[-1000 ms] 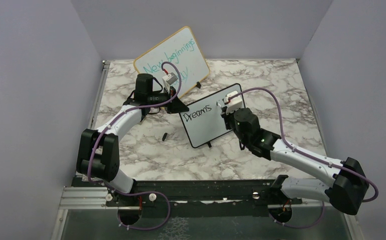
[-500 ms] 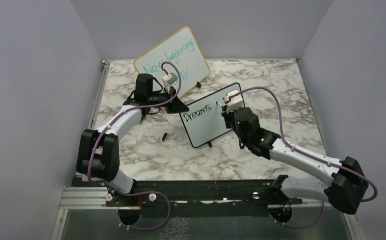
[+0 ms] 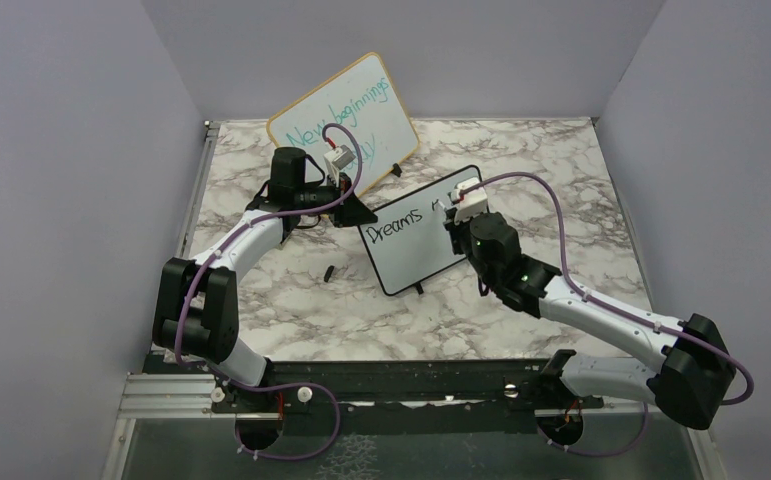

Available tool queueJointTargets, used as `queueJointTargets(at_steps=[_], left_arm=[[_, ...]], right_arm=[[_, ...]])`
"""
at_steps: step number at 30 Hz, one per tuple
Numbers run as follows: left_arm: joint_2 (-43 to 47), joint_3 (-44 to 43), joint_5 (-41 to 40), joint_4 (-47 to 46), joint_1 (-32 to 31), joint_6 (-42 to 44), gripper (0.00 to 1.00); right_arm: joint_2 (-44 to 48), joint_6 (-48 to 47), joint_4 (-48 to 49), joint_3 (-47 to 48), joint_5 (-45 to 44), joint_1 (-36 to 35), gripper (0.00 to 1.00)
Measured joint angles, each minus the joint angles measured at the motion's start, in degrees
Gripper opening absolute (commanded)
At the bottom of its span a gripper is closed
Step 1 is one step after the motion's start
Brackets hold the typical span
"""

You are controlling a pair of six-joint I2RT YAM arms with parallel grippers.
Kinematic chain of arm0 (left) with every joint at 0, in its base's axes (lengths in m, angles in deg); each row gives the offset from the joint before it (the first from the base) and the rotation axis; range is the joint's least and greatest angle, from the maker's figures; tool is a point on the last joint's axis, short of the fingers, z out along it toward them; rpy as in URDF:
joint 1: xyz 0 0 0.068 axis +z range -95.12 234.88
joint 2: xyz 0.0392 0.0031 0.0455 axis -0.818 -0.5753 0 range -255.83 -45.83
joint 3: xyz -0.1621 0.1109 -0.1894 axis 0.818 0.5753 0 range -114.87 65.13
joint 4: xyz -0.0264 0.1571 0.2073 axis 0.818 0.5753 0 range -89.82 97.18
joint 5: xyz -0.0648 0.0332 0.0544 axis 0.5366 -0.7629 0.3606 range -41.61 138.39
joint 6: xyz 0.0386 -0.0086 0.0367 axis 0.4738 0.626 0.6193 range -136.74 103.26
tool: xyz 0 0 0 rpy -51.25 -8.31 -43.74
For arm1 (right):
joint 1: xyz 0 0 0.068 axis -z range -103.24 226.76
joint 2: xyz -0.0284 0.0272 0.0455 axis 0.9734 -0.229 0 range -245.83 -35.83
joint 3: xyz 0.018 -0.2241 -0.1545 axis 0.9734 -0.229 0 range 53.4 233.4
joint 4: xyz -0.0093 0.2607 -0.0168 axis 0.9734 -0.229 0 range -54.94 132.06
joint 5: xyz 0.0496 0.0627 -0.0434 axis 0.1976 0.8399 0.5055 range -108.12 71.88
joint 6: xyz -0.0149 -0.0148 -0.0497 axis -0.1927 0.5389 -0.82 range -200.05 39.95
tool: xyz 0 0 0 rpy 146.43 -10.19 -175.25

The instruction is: Write a sentence on the whiteboard

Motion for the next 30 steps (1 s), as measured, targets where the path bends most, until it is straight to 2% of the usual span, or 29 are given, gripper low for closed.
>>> queueJointTargets(at_steps=[30], left_arm=[[0.00,-0.59,-0.48,1.27,0.00,0.37,0.00]], right_arm=[[1.18,2.62,-4.70,0.02,0.74,0.66,0.00]])
